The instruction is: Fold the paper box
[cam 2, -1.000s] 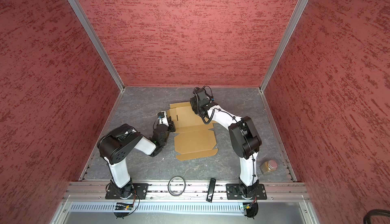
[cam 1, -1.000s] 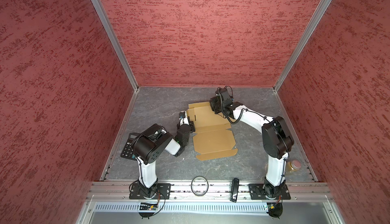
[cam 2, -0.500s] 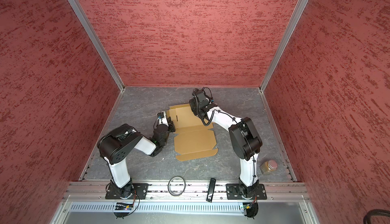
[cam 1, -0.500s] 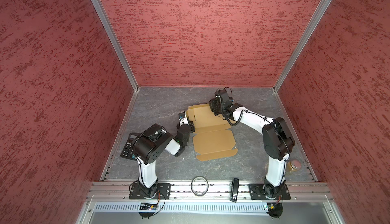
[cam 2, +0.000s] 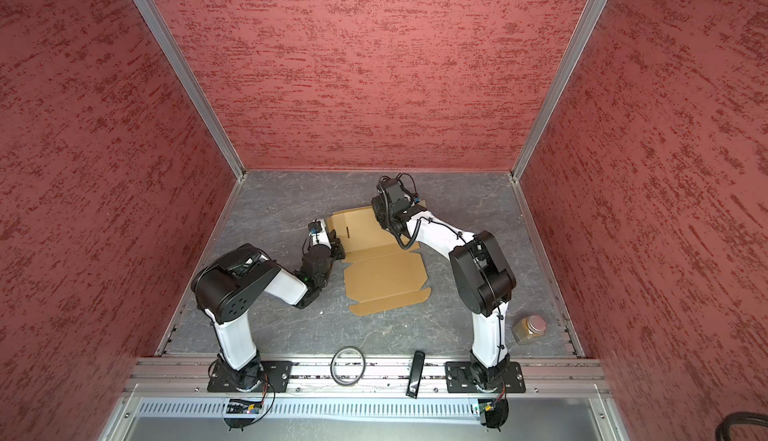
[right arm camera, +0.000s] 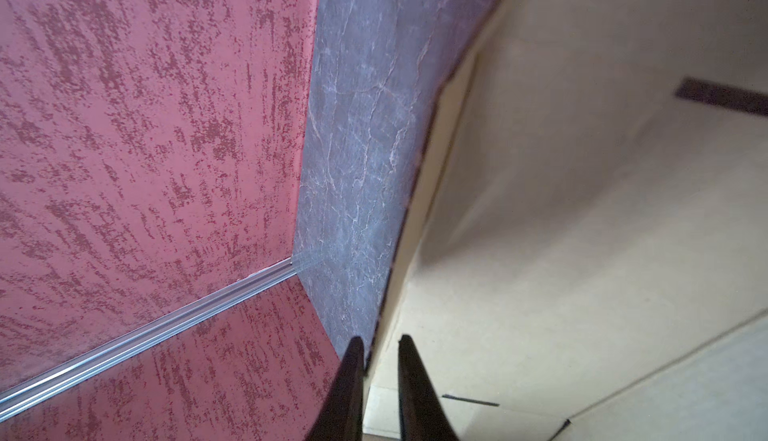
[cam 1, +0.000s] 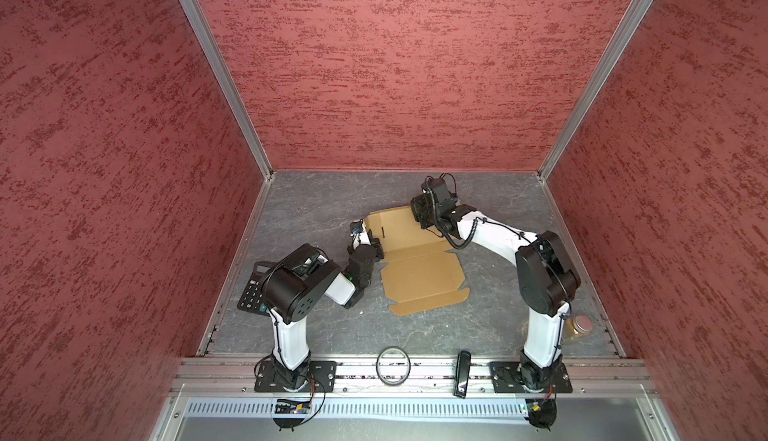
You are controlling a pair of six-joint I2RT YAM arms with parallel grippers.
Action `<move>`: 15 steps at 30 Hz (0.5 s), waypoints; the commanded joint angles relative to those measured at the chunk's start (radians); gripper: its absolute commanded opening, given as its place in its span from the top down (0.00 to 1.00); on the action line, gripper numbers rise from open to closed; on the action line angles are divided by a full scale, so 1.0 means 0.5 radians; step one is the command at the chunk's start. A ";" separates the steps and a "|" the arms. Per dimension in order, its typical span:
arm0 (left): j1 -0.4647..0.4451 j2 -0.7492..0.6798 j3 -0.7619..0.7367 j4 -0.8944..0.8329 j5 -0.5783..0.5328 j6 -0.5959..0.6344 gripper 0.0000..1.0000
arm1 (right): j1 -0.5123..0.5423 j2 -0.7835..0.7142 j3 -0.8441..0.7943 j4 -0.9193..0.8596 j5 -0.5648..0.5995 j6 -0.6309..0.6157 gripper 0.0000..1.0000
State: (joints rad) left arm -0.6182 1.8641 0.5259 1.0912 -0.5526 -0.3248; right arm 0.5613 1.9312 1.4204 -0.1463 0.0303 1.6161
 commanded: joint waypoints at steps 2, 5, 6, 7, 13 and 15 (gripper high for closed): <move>0.002 -0.069 -0.001 0.051 -0.042 -0.041 1.00 | 0.019 -0.059 -0.045 -0.031 0.086 0.222 0.83; 0.002 -0.070 -0.019 0.104 -0.015 -0.023 1.00 | 0.019 -0.053 -0.059 -0.013 0.103 0.226 0.83; -0.001 -0.067 -0.025 0.120 -0.009 -0.012 1.00 | 0.017 -0.051 -0.059 -0.008 0.108 0.227 0.83; -0.002 -0.068 -0.028 0.131 -0.003 -0.006 1.00 | 0.019 -0.046 -0.058 -0.005 0.113 0.227 0.83; -0.007 -0.053 -0.052 0.163 0.035 -0.016 1.00 | 0.016 -0.011 -0.049 0.026 0.122 0.232 0.82; -0.011 -0.038 -0.061 0.175 0.037 -0.016 1.00 | 0.016 0.010 -0.039 0.040 0.120 0.235 0.82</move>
State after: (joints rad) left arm -0.6186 1.8576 0.5060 1.1240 -0.5362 -0.3256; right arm 0.5659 1.9312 1.4078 -0.1246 0.0460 1.6264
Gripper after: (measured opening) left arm 0.050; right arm 0.177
